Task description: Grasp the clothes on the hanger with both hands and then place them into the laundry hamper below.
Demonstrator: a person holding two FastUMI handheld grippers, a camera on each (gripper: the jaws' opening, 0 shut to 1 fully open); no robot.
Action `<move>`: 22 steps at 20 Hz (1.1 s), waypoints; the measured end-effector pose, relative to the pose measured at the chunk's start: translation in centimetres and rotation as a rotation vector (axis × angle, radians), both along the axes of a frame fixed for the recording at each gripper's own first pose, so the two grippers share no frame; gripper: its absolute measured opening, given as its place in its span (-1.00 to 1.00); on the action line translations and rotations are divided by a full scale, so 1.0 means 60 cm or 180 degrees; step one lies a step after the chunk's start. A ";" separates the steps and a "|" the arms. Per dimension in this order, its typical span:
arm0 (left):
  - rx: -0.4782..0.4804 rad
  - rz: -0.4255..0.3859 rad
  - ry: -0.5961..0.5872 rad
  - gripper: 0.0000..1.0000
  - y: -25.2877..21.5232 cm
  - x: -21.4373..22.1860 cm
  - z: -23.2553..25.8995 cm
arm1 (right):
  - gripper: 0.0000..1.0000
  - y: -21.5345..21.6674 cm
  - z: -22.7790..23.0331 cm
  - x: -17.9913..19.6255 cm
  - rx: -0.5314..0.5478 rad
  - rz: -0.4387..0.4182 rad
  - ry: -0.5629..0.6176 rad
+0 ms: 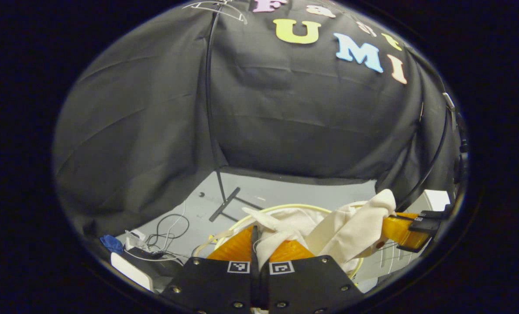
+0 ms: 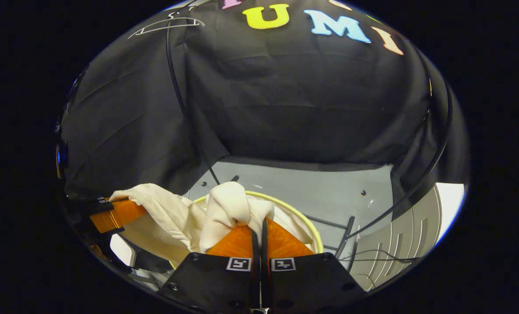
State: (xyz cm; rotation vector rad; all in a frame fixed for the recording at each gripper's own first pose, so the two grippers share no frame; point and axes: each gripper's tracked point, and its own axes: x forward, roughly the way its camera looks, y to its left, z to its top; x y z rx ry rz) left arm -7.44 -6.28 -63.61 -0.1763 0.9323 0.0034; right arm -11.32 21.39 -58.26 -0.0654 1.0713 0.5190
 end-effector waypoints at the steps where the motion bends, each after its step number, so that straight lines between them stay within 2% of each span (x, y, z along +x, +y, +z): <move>1: 0.0022 -0.0023 0.0075 -0.97 -0.004 -0.003 -0.022 | -0.95 0.002 -0.022 -0.009 -0.0042 0.0008 0.0061; 2: 0.0037 -0.0037 0.0152 -0.97 -0.009 -0.010 -0.038 | -1.00 0.000 -0.039 -0.013 -0.0092 0.0009 0.0119; 6: 0.0046 -0.0043 0.0390 -0.97 -0.020 -0.020 -0.076 | -0.93 -0.014 -0.095 -0.028 -0.0268 0.0047 0.0309; 7: 0.0070 -0.0014 0.0423 -0.97 -0.019 -0.022 -0.075 | -0.96 -0.015 -0.101 -0.034 -0.0308 0.0060 0.0341; 8: 0.0070 0.0013 0.0427 -0.96 -0.019 -0.022 -0.071 | -0.92 -0.015 -0.101 -0.036 -0.0323 0.0068 0.0356; 9: 0.0001 0.0024 0.0397 -0.95 -0.024 -0.020 -0.064 | -0.77 -0.018 -0.098 -0.036 -0.0335 0.0059 0.0328; 10: -0.0091 0.0044 0.0361 -0.71 -0.035 -0.018 -0.066 | -0.53 -0.021 -0.096 -0.030 -0.0308 0.0053 0.0281; 14: 0.0075 0.0116 0.0179 0.94 -0.002 -0.011 -0.048 | 0.57 -0.018 -0.071 -0.007 -0.0276 0.0058 0.0048; 15: 0.0075 0.0146 0.0140 0.96 -0.001 -0.008 -0.041 | 0.86 -0.016 -0.064 -0.001 -0.0269 0.0048 -0.0004; 19: 0.0131 0.0186 -0.0016 0.96 0.011 0.008 0.006 | 0.94 -0.007 -0.019 0.017 -0.0160 -0.0032 -0.0152; 22: 0.0152 0.0166 -0.0242 0.97 0.017 0.038 0.072 | 0.94 -0.006 0.047 0.043 -0.0032 -0.0121 -0.0343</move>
